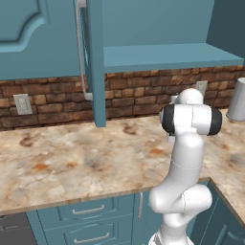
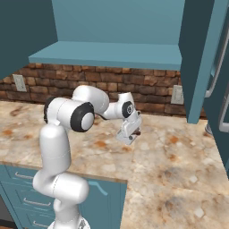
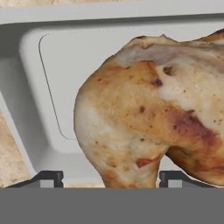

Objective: Retrieve the tupperware from the cabinet, then place the raw meat into the tupperware to avoid contamination.

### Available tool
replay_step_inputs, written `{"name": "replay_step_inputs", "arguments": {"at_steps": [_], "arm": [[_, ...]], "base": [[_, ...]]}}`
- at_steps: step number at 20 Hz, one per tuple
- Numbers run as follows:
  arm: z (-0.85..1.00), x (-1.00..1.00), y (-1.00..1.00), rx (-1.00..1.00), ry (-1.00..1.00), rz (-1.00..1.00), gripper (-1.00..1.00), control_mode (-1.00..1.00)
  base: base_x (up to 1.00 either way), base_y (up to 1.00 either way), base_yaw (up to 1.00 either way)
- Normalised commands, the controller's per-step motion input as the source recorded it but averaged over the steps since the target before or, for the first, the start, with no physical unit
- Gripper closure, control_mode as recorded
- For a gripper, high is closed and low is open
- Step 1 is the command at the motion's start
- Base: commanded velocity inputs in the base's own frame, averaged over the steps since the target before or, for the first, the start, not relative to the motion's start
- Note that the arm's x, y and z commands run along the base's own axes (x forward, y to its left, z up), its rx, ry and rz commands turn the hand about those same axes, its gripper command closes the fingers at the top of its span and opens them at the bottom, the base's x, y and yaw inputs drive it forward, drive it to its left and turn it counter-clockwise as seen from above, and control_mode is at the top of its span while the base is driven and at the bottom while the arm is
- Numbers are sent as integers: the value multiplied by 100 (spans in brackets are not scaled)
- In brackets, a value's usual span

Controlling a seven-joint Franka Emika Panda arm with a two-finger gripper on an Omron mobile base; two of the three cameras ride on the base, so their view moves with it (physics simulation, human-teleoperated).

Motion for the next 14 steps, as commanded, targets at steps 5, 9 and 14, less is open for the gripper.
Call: {"name": "replay_step_inputs", "arguments": {"at_steps": [5,9,14], "arm": [[0,0,0,0,-2,0,-100,-100],[0,0,0,-1,-3,0,-100,-100],[0,0,1,-1,-2,0,-100,-100]], "base": [[0,0,0],[0,0,0],[0,0,0]]}}
